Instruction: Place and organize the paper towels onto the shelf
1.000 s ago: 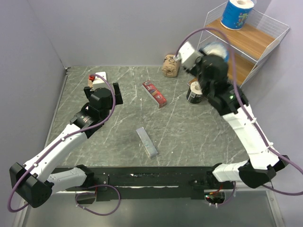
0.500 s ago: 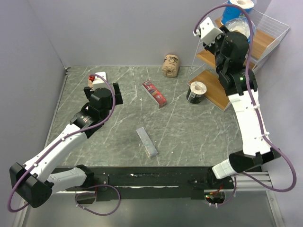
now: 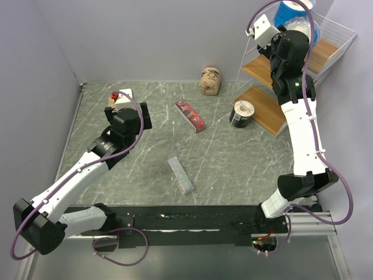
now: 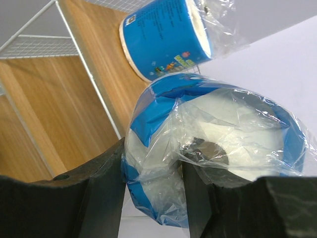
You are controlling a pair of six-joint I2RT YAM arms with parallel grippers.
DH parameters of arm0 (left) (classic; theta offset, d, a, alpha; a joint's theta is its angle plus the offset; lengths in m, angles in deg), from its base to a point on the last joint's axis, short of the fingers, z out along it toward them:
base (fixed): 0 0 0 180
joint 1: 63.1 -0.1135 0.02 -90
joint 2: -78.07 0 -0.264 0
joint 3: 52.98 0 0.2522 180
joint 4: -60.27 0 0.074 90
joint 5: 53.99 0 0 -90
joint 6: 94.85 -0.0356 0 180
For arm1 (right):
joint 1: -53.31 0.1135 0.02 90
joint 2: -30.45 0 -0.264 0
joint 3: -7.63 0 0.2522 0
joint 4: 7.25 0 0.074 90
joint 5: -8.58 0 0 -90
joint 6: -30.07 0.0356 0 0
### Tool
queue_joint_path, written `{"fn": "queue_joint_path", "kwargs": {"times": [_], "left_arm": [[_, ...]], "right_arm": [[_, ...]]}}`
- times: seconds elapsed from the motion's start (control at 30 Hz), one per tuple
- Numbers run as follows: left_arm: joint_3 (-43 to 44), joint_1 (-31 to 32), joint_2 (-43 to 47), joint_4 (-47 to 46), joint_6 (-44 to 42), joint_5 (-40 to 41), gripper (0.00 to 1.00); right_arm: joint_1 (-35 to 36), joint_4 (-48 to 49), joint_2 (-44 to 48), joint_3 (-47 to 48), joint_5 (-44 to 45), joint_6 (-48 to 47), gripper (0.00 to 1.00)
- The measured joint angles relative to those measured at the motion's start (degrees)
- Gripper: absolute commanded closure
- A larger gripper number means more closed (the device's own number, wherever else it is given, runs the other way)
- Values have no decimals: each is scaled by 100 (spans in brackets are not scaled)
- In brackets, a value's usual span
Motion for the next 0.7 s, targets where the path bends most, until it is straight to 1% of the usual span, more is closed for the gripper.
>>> {"fn": "queue_joint_path", "kwargs": {"times": [0.2,0.5,0.7], "left_arm": [[0,0,0,0,0,-2,4],[0,0,0,2,0,-4,4],[0,0,0,2,0,-2,4]], "right_arm": [[-173,81,-74,131,-116,42,63],[-472,151,-284,173,-214,116,63],[-660,262,-439,175,-365,166,55]]}}
